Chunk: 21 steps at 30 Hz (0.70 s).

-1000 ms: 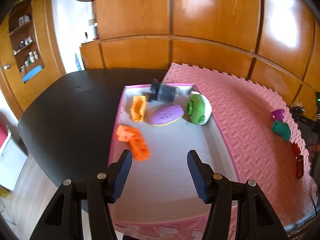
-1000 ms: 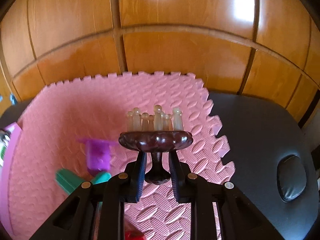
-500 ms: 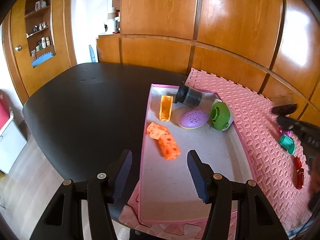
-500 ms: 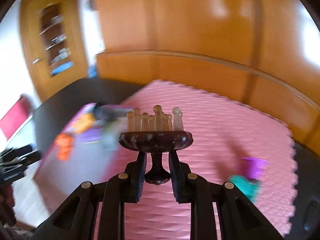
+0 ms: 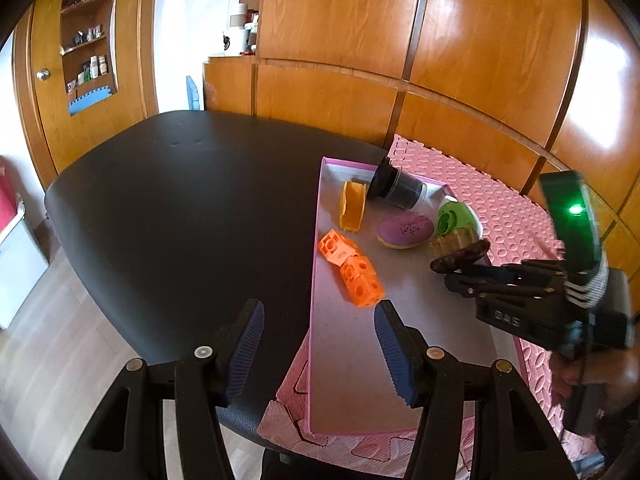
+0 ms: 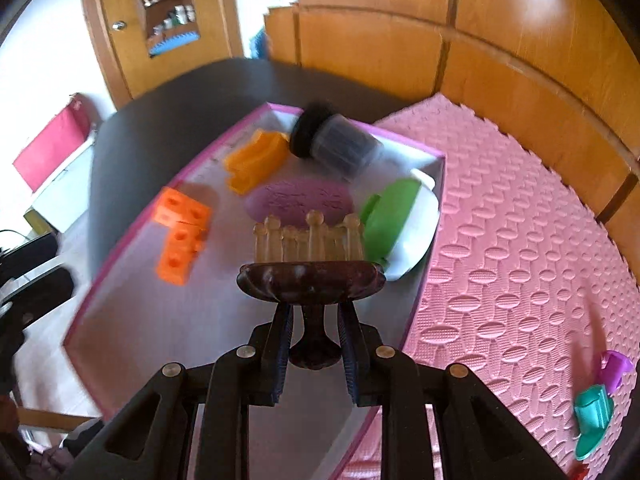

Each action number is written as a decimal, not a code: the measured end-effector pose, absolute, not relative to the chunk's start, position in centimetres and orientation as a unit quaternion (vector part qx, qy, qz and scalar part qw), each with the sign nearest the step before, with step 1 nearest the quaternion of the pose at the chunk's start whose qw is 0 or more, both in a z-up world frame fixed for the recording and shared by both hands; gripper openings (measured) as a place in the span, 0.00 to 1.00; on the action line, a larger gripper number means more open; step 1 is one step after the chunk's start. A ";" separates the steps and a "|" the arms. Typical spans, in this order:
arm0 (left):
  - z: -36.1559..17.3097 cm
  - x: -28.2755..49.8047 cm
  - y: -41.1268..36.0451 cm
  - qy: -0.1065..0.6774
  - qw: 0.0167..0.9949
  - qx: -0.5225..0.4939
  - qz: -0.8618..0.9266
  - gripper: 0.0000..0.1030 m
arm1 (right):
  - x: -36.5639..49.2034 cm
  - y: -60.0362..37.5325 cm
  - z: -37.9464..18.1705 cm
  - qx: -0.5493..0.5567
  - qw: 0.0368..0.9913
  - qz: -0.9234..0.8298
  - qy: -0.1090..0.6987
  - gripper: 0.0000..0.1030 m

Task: Organize rigid objects
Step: 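Carry the brown peg holder into the tray and open the right tool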

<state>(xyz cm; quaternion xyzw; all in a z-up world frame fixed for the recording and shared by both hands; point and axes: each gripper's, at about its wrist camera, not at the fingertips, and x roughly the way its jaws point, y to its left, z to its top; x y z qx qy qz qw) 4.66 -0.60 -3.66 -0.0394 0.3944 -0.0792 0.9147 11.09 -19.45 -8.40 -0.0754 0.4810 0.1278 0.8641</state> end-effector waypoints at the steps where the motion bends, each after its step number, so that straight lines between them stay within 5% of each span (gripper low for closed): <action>1: -3.7 4.6 -0.6 0.395 0.914 -0.039 -0.080 0.57 | 11.3 -19.4 -8.7 -0.078 0.863 0.121 0.485 0.23; 9: -3.7 4.5 -0.7 0.392 0.916 -0.033 -0.079 0.61 | 10.0 -19.8 -8.0 -0.065 0.871 0.122 0.471 0.42; 21: -2.9 3.9 -1.4 0.381 0.921 -0.018 -0.078 0.62 | 6.5 -21.3 -4.8 -0.028 0.895 0.120 0.428 0.44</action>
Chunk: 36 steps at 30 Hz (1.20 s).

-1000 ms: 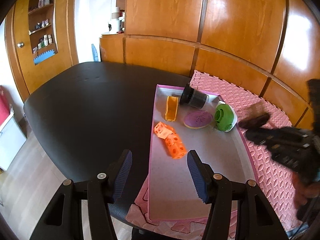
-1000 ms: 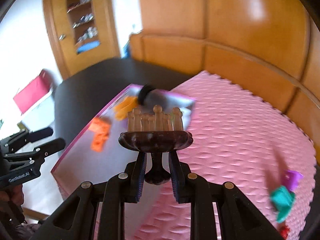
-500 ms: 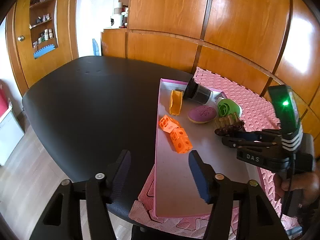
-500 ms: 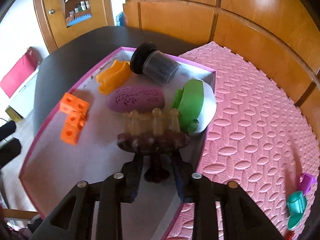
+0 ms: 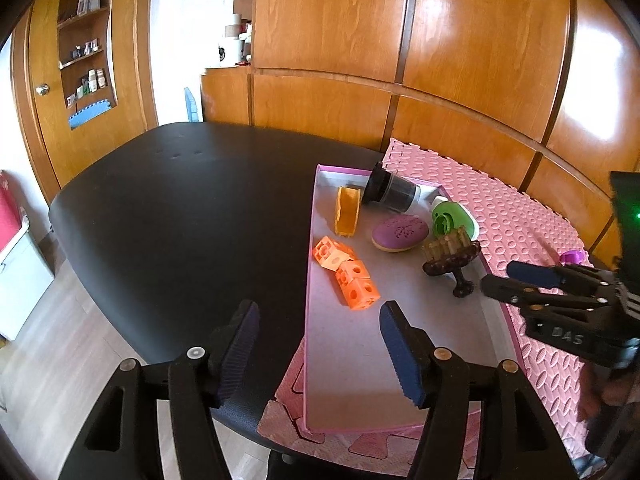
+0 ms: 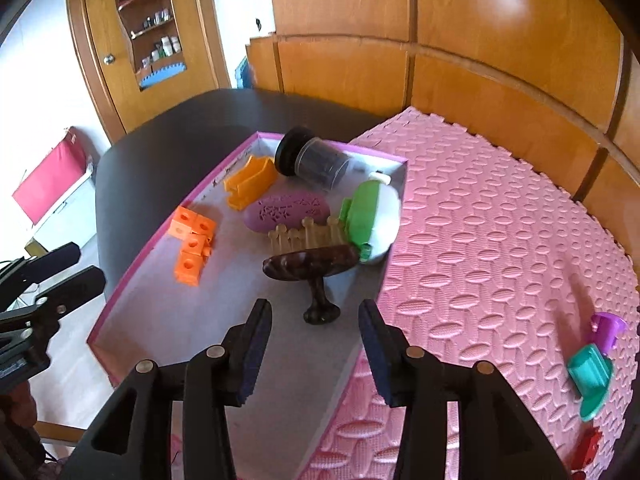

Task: Organize rigid objects
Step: 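Carry the brown peg holder into the tray and open the right tool, then reach the left tool to the teal spool piece and grasp it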

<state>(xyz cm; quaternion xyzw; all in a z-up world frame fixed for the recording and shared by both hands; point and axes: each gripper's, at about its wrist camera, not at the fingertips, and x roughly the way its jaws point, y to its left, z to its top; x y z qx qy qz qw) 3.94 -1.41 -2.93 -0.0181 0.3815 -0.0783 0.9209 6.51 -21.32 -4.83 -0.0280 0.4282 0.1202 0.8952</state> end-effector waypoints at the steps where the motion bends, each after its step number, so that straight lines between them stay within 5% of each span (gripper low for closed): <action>1: -2.8 3.9 -1.6 0.380 0.921 -0.015 -0.080 0.62 | 6.1 -21.5 -4.5 -0.026 0.898 0.119 0.424 0.44; 32: -0.5 1.4 -10.4 0.365 0.911 0.072 -0.180 0.66 | -2.2 -44.8 -1.2 0.079 0.921 -0.153 0.349 0.44; 36: -0.1 1.5 -12.0 0.369 0.904 0.080 -0.201 0.75 | -4.4 -50.2 -3.2 0.128 0.902 -0.240 0.336 0.44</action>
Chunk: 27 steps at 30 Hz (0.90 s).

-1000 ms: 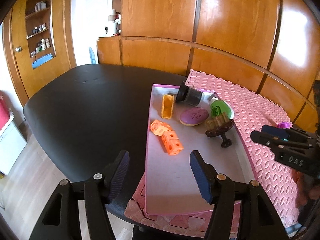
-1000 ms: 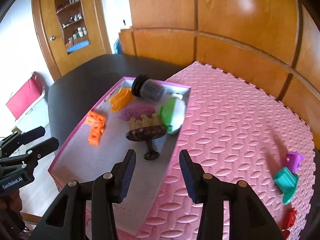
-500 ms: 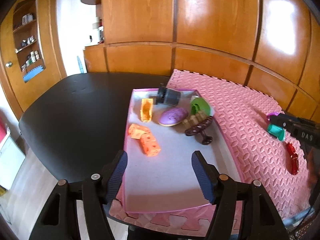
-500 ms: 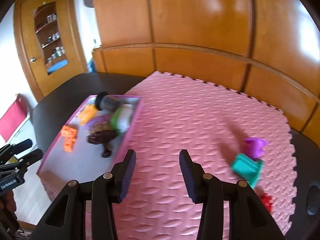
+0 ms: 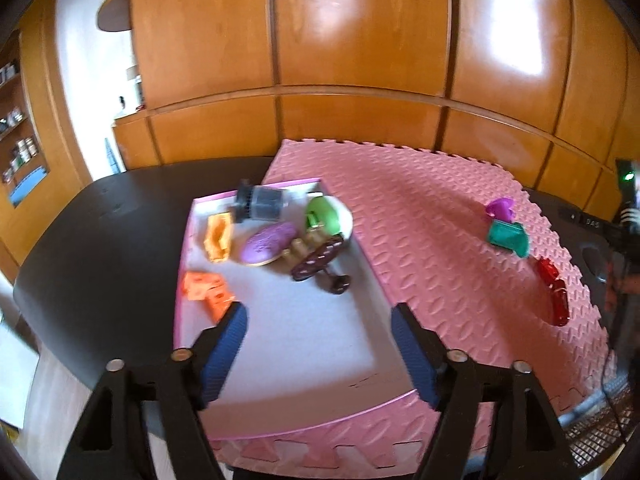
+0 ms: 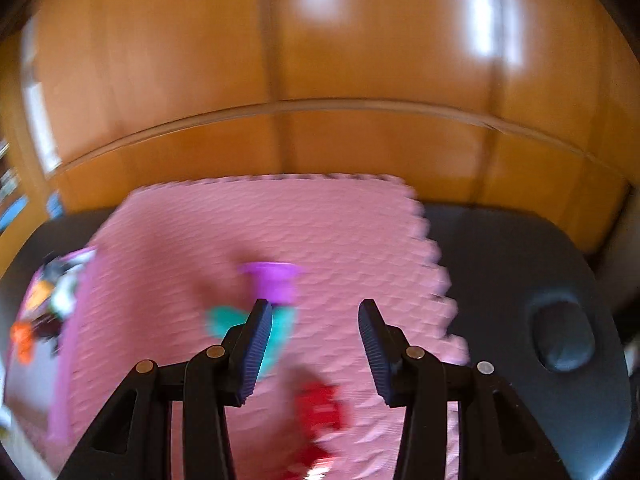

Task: Organize rigid objects
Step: 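Reach the left tool to the teal spool piece and grasp it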

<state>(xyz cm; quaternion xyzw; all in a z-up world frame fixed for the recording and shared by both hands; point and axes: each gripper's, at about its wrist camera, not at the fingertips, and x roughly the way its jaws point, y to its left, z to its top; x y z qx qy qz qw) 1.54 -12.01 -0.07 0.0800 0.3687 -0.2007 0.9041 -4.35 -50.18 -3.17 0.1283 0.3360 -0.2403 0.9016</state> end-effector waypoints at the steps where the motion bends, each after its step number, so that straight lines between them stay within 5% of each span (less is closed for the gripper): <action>1: -0.1 1.5 -12.8 0.370 0.901 0.086 -0.210 0.75 | -5.1 -51.9 -3.9 0.158 0.889 -0.268 0.335 0.44; 13: -2.6 1.4 -22.5 0.402 0.854 0.142 -0.298 0.75 | -6.7 -55.9 -4.4 0.265 0.860 -0.289 0.327 0.44; 17: -3.0 1.7 -25.4 0.404 0.844 0.147 -0.321 0.89 | -6.3 -55.3 -4.3 0.261 0.863 -0.280 0.329 0.44; 27: -3.9 3.3 -32.8 0.396 0.828 0.161 -0.364 0.91 | -6.8 -55.9 -4.4 0.289 0.857 -0.275 0.328 0.44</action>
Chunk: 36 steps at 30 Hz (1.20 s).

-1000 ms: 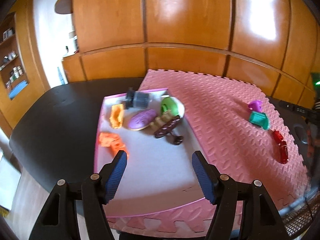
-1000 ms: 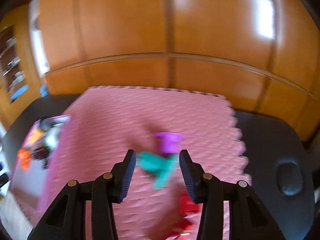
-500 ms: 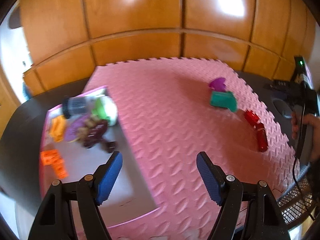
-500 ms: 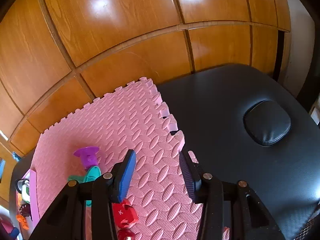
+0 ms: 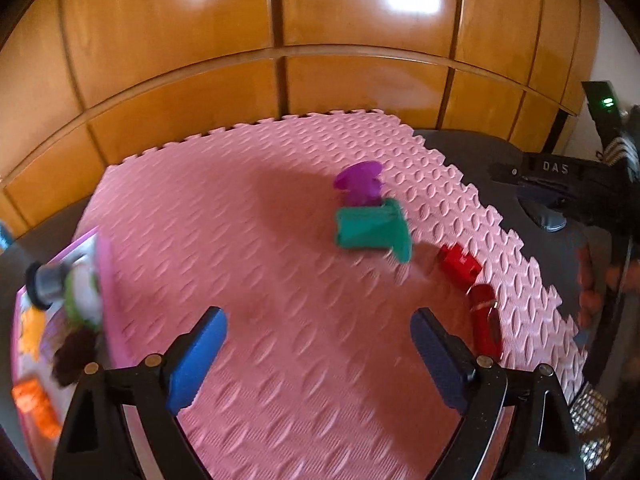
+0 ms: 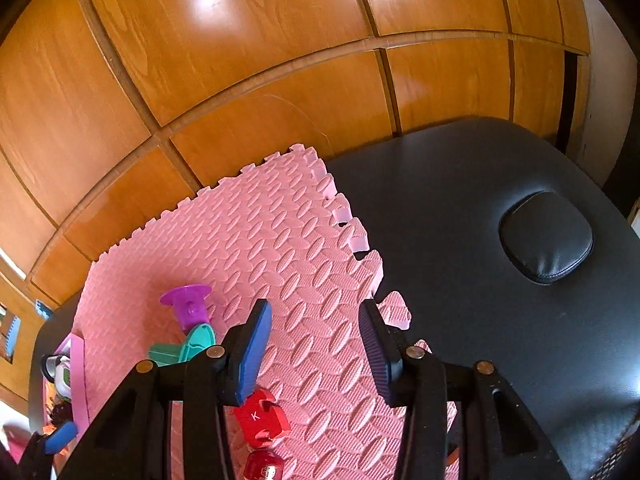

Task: Organize rigid objects
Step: 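Reach the left tool to the teal spool piece and grasp it, then grasp the red K block with the right tool while the left tool holds the teal piece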

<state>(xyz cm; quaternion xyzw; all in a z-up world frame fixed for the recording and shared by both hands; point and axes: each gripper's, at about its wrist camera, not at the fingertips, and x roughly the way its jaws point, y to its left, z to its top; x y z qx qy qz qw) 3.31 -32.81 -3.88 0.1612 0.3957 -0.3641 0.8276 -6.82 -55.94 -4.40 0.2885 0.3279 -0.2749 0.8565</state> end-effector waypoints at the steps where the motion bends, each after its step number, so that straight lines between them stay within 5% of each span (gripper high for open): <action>1: -4.0 3.5 -33.5 0.396 0.825 0.160 -0.370 0.91 | -6.8 -56.0 -4.4 0.291 0.856 -0.275 0.328 0.44; 19: -7.5 8.4 -42.6 0.418 0.802 0.161 -0.395 0.95 | -5.8 -56.3 -5.7 0.312 0.843 -0.253 0.356 0.44; 20: -7.9 8.8 -42.8 0.426 0.797 0.157 -0.398 0.84 | -5.7 -56.3 -5.7 0.311 0.844 -0.254 0.357 0.44; 21: -8.1 9.0 -42.8 0.432 0.793 0.155 -0.401 0.62 | -5.7 -56.2 -5.7 0.309 0.844 -0.254 0.358 0.44; 22: -8.4 9.1 -42.9 0.441 0.786 0.156 -0.403 0.58 | -5.6 -56.2 -5.7 0.307 0.844 -0.253 0.360 0.44; 36: -8.5 4.3 -34.7 0.435 0.813 0.145 -0.359 0.57 | -3.8 -54.9 -7.5 0.293 0.836 -0.198 0.419 0.44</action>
